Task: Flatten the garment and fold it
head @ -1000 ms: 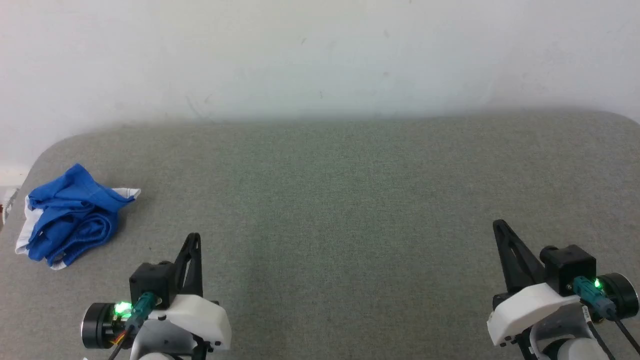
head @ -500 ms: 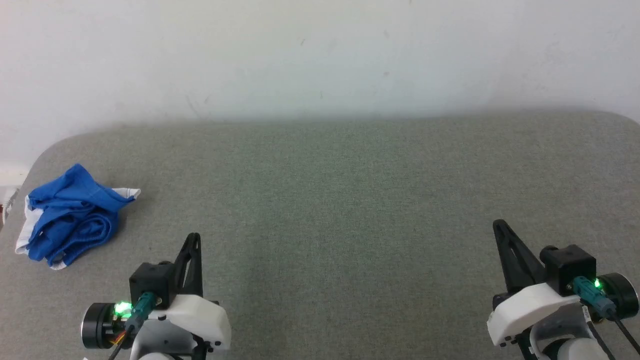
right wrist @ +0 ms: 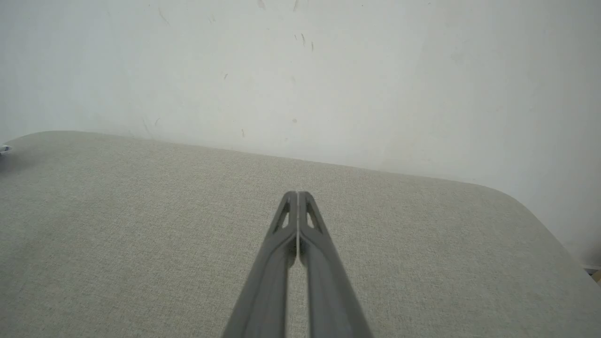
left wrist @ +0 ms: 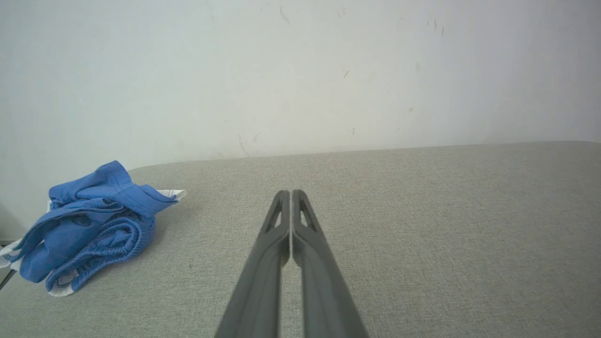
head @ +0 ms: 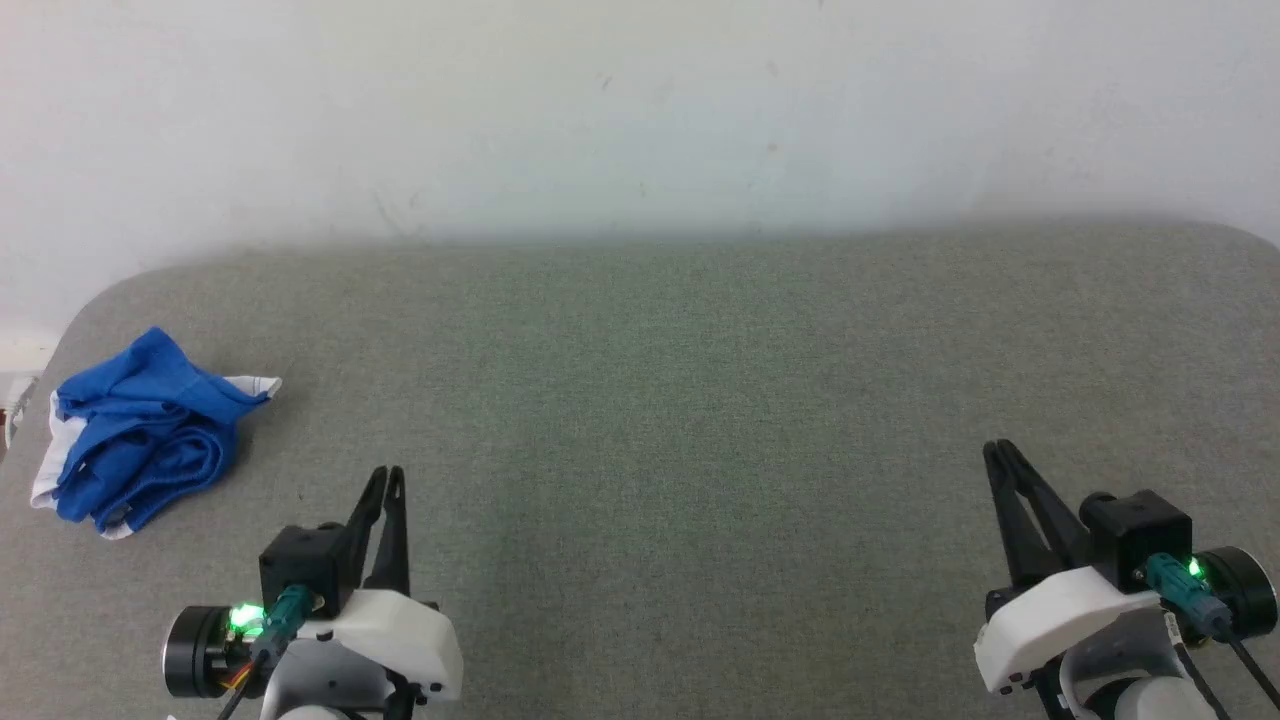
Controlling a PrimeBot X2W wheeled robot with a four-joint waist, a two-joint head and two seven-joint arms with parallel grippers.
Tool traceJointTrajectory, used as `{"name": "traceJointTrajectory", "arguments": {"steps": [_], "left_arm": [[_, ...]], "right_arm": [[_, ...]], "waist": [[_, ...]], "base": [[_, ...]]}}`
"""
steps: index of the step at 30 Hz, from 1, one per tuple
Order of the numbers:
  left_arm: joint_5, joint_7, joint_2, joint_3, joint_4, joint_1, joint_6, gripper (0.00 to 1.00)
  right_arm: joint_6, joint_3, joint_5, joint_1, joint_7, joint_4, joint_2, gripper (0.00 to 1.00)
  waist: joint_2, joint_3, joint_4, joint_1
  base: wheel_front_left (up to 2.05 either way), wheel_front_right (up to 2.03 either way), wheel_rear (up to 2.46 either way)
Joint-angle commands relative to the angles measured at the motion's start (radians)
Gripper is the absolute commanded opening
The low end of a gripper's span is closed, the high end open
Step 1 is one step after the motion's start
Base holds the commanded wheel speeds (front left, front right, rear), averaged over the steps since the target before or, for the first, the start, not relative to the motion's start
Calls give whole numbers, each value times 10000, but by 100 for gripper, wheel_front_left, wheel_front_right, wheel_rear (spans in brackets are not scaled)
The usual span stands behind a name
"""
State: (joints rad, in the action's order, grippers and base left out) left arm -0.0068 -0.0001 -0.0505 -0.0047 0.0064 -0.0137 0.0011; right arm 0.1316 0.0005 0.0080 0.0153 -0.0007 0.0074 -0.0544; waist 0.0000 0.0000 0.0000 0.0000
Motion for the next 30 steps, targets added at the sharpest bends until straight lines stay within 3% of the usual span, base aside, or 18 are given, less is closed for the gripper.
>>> {"name": "traceJointTrajectory", "arguments": {"steps": [1, 30], "left_arm": [[-2, -2, 0, -1, 0, 0, 0, 100], [-482, -533, 1, -270, 184, -25, 142, 100]], "right_arm": [[0, 0, 2, 0, -2, 0, 0, 100], [-2, 20, 501, 104, -532, 143, 4, 100]], "waist": [[0, 0, 0, 0], [0, 9, 92, 0]], "base": [[0, 0, 0], [0, 0, 0]]}}
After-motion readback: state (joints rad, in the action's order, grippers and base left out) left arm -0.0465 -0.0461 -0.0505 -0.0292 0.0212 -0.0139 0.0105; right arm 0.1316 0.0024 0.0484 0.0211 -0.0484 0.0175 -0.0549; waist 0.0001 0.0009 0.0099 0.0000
